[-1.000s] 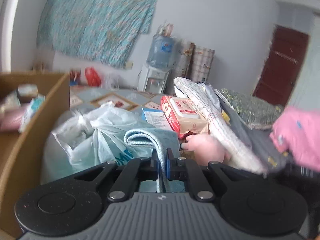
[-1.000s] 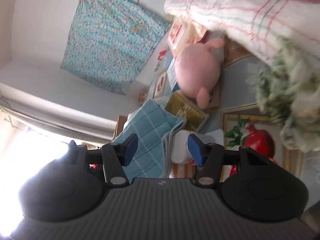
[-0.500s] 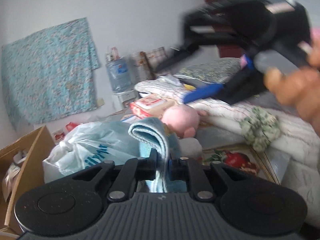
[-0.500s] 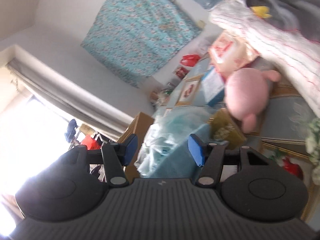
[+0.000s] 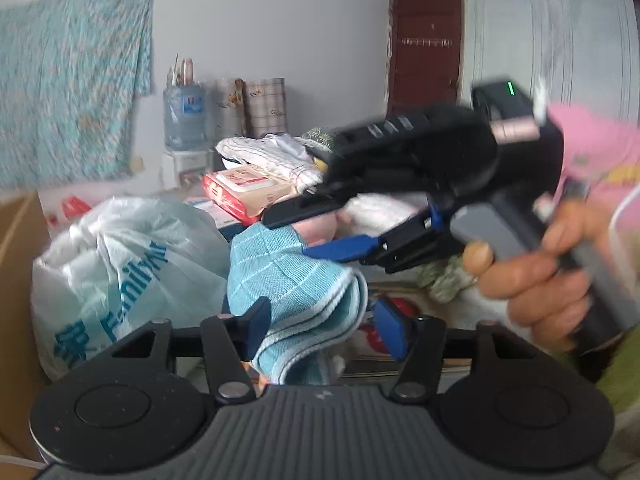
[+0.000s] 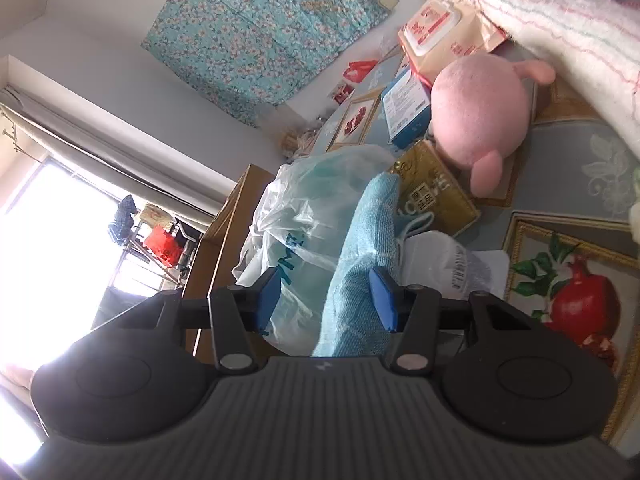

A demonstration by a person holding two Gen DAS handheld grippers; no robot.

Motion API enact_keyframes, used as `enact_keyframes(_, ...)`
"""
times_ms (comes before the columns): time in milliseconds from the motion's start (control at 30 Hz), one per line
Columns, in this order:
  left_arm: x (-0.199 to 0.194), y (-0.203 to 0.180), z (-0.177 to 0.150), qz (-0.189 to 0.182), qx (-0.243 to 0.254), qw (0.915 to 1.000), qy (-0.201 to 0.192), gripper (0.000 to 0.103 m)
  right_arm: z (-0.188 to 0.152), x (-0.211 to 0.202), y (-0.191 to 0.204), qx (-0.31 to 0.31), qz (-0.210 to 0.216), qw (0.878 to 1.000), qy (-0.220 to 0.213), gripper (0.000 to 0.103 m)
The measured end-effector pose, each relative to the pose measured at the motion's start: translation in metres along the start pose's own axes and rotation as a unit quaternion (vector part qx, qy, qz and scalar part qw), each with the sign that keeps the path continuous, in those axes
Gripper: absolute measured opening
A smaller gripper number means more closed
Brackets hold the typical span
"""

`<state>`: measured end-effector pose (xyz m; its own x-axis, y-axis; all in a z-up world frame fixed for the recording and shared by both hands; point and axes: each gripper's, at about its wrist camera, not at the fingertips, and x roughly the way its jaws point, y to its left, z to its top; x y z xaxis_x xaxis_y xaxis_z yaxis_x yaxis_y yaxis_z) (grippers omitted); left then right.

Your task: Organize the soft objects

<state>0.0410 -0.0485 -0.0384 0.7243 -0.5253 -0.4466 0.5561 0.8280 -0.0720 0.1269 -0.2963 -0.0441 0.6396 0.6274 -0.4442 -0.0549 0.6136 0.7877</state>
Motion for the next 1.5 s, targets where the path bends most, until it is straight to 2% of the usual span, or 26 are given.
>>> enact_keyframes(133,-0.011,0.029,0.002,-0.036,-0.086,0.9956,-0.005,0.065,-0.002,-0.001,-0.006,0.001,-0.006,1.0,0.0,0.05)
enact_keyframes(267,-0.001,0.047,0.009,-0.021,-0.148,0.9887,0.006,0.065,-0.005,0.0,-0.011,0.01,-0.016,1.0,0.006,0.05)
enact_keyframes(400,0.019,0.057,0.013,0.0,-0.17,0.9848,0.037,0.064,-0.008,-0.001,-0.016,0.028,-0.009,0.999,0.012,0.05)
enact_keyframes(467,0.027,0.062,0.013,-0.006,-0.183,0.9817,0.052,0.064,-0.008,-0.002,-0.015,0.025,-0.013,1.0,0.013,0.05)
enact_keyframes(667,0.04,0.084,0.005,-0.066,-0.261,0.959,0.09,0.064,-0.009,-0.005,-0.013,0.008,-0.02,1.0,0.016,0.049)
enact_keyframes(800,0.051,0.091,0.002,-0.07,-0.285,0.9502,0.105,0.063,-0.01,-0.006,-0.015,0.009,-0.014,1.0,0.017,0.049)
enact_keyframes(967,0.05,0.087,0.005,-0.055,-0.281,0.9543,0.087,0.041,-0.011,-0.008,-0.017,0.013,-0.011,1.0,0.018,0.048)
enact_keyframes(1000,0.049,0.084,0.007,-0.048,-0.274,0.957,0.082,0.036,-0.011,-0.008,-0.017,0.013,-0.01,1.0,0.019,0.048)
enact_keyframes(1200,0.036,0.061,0.016,-0.009,-0.209,0.9767,0.047,0.022,-0.013,-0.009,-0.021,0.019,-0.003,1.0,0.016,0.046)
enact_keyframes(1367,0.024,0.042,0.024,0.004,-0.162,0.9868,0.014,0.017,-0.016,-0.013,-0.026,0.04,0.019,0.999,0.014,0.045)
enact_keyframes(1500,0.013,0.038,0.029,-0.005,-0.156,0.9878,-0.01,0.017,-0.015,-0.024,-0.016,0.028,0.034,0.999,0.002,0.045)
